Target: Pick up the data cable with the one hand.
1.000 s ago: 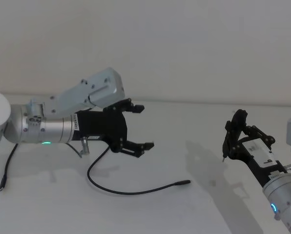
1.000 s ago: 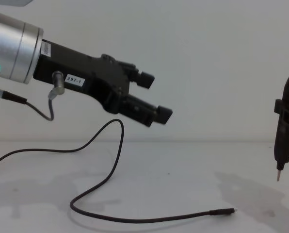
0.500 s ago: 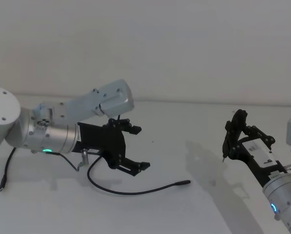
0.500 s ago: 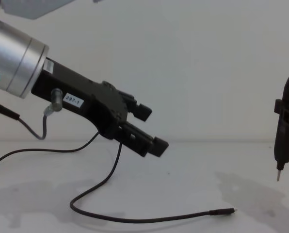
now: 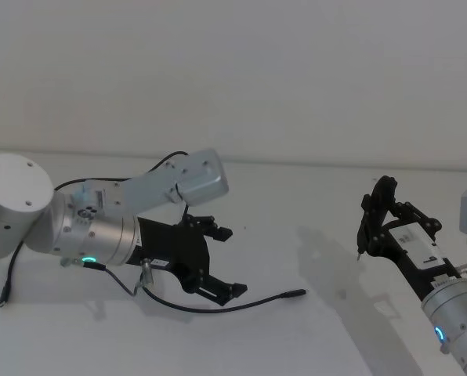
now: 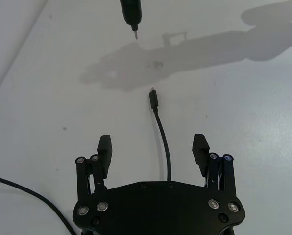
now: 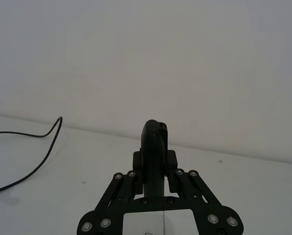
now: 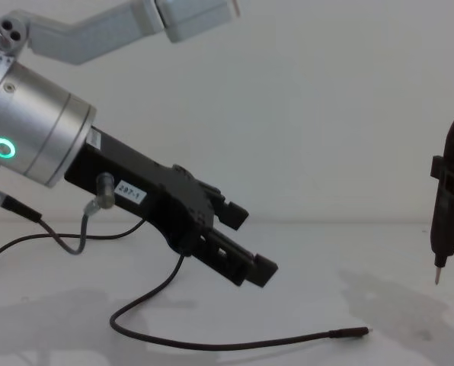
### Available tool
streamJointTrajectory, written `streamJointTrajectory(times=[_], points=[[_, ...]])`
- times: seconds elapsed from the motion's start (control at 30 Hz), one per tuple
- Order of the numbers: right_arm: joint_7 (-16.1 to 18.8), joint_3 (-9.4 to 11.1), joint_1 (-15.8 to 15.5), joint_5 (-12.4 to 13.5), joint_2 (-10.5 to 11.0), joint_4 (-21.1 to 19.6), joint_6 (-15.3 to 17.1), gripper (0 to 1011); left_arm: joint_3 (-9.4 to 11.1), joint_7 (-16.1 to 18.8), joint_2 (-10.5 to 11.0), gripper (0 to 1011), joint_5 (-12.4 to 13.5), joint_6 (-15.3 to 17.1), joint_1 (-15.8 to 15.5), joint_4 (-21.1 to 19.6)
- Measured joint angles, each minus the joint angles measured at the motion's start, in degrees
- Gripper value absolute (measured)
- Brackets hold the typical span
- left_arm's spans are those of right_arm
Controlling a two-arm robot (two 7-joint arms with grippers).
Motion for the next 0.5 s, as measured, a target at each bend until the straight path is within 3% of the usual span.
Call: streamJointTrajectory(times=[0.5], points=[[0.0, 0.0, 0.0, 0.0, 0.0, 0.0, 0.0, 268, 4.0, 0.3, -0.7, 1001, 3.6, -2.7, -1.8, 2.8]])
